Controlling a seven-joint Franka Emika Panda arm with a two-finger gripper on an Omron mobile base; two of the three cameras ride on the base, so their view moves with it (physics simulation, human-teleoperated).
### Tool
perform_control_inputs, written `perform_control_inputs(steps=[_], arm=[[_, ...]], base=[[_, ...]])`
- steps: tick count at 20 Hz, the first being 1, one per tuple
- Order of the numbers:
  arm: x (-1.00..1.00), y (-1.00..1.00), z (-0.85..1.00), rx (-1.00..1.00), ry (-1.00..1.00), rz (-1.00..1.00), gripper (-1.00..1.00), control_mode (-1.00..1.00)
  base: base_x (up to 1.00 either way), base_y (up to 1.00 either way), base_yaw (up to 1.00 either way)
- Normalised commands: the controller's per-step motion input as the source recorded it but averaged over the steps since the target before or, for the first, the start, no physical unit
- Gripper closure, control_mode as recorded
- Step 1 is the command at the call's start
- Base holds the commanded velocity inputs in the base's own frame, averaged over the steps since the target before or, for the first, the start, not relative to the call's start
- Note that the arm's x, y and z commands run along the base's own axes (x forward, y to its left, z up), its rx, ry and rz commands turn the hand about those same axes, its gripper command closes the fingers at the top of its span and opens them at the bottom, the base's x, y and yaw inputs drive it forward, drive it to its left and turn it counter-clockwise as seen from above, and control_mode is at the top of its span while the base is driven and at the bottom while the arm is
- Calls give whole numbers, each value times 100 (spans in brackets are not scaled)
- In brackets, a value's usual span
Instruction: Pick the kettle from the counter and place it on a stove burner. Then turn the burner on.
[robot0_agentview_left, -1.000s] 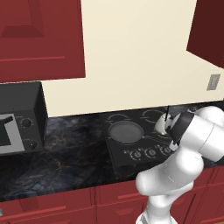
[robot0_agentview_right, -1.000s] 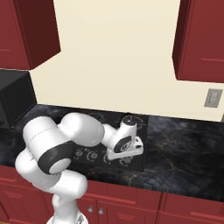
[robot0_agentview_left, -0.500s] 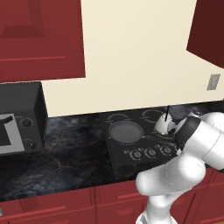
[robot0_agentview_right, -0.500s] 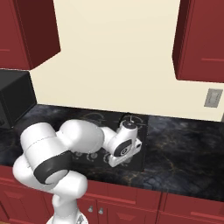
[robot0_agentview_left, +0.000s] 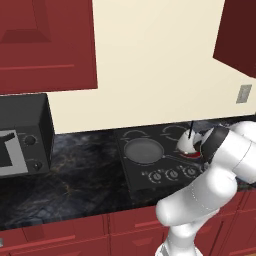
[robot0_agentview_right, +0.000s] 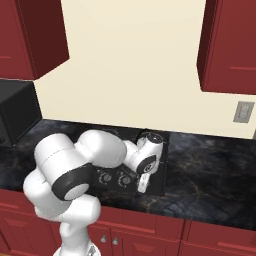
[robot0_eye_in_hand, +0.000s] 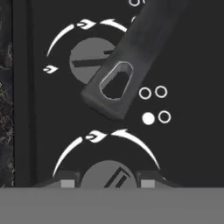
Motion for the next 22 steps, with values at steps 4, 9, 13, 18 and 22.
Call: perform_control_inputs(steps=[4, 9, 13, 18, 22], arm=[[-6, 1, -61, 0, 1, 98, 100, -100], [-62, 0, -15, 0, -8, 46, 100, -100], [-72, 0, 83, 0, -27, 3, 100, -100], [-12, 3, 90, 0, -17, -1, 100, -100], [-5, 0, 14, 0, -6, 0, 100, -100]], base=[[0, 0, 0], [0, 0, 0], [0, 0, 0], [0, 0, 0], [0, 0, 0]])
